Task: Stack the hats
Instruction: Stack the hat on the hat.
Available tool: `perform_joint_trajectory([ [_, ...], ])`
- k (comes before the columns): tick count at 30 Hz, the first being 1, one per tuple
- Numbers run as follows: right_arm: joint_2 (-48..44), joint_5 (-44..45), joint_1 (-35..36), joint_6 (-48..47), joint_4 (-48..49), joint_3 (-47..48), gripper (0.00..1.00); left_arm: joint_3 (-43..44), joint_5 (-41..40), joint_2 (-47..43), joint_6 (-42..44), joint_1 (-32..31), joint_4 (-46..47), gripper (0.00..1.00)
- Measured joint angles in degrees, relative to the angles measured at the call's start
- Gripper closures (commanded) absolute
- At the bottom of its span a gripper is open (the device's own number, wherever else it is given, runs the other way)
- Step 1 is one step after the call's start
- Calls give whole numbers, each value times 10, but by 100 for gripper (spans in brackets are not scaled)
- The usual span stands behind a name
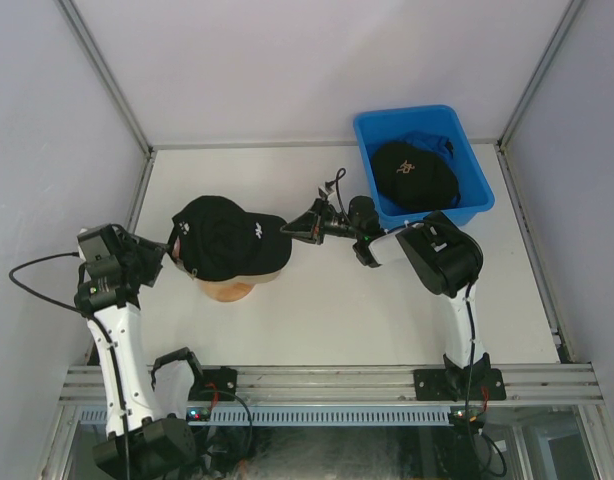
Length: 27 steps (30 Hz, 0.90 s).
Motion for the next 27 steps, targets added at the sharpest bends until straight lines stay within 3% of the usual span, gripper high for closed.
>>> perform_joint_trajectory([
  [21,5,-10,-2,-10,-19,17,97,0,37,-8,18,-1,52,49],
  [27,6,-11,-1,-16,-26,22,97,-3,39,7,27,-2,64,54],
])
